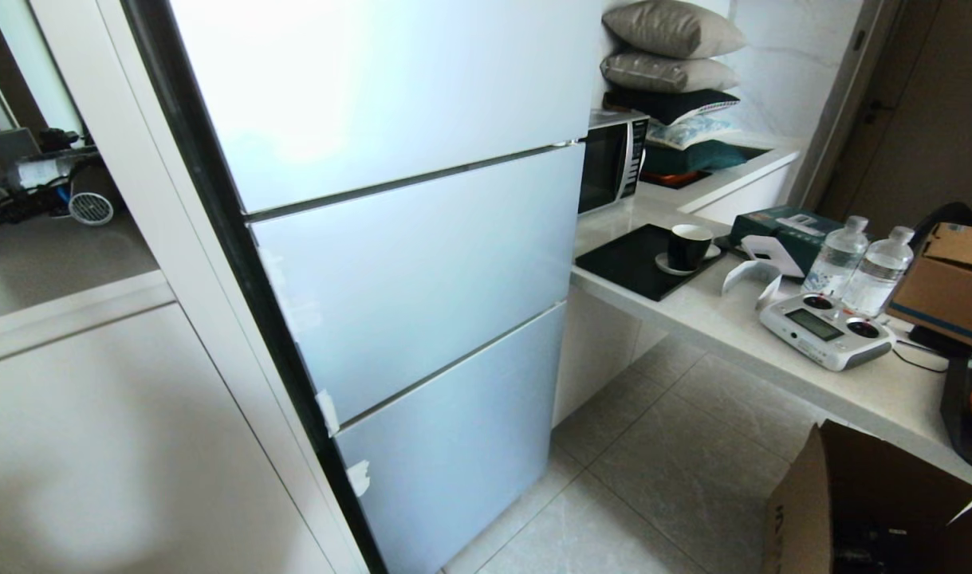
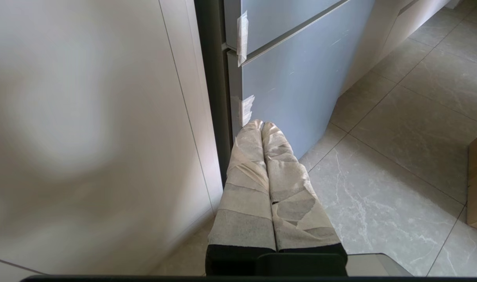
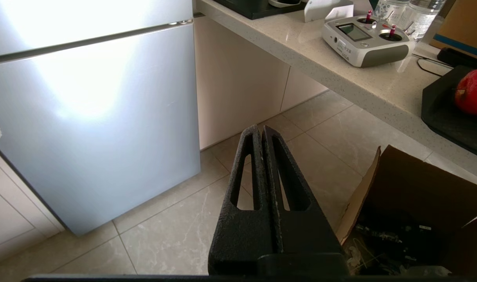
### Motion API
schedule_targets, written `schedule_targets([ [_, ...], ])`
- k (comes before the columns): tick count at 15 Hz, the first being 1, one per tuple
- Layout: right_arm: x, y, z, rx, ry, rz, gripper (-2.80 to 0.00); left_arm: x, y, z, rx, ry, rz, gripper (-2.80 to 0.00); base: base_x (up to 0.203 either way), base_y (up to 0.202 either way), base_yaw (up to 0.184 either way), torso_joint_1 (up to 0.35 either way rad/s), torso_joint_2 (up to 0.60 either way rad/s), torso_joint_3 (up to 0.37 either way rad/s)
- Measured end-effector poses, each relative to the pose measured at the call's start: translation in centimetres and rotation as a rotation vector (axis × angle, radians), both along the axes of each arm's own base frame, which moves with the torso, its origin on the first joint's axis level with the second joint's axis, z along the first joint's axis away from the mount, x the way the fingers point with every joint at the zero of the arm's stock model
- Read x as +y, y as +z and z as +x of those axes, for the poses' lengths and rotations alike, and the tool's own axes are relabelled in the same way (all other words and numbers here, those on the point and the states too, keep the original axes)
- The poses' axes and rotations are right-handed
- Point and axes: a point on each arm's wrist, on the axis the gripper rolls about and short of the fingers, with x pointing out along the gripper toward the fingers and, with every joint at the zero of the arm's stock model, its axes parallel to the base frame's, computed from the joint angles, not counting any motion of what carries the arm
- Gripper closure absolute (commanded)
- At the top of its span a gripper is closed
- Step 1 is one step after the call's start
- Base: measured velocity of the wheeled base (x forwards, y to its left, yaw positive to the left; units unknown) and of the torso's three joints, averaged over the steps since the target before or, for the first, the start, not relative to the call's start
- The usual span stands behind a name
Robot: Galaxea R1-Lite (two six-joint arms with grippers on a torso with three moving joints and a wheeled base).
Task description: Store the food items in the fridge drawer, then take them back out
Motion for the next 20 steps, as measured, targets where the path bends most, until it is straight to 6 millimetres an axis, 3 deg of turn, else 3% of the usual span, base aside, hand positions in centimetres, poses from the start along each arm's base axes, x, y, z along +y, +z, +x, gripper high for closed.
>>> schedule_targets([
  [20,0.0,0.0,0.0,0.0,0.0,0.0,0.0,0.0,0.0,0.0,0.0,0.0,0.0,0.0,0.0,0.0,0.0,0.0,0.0,0.0],
])
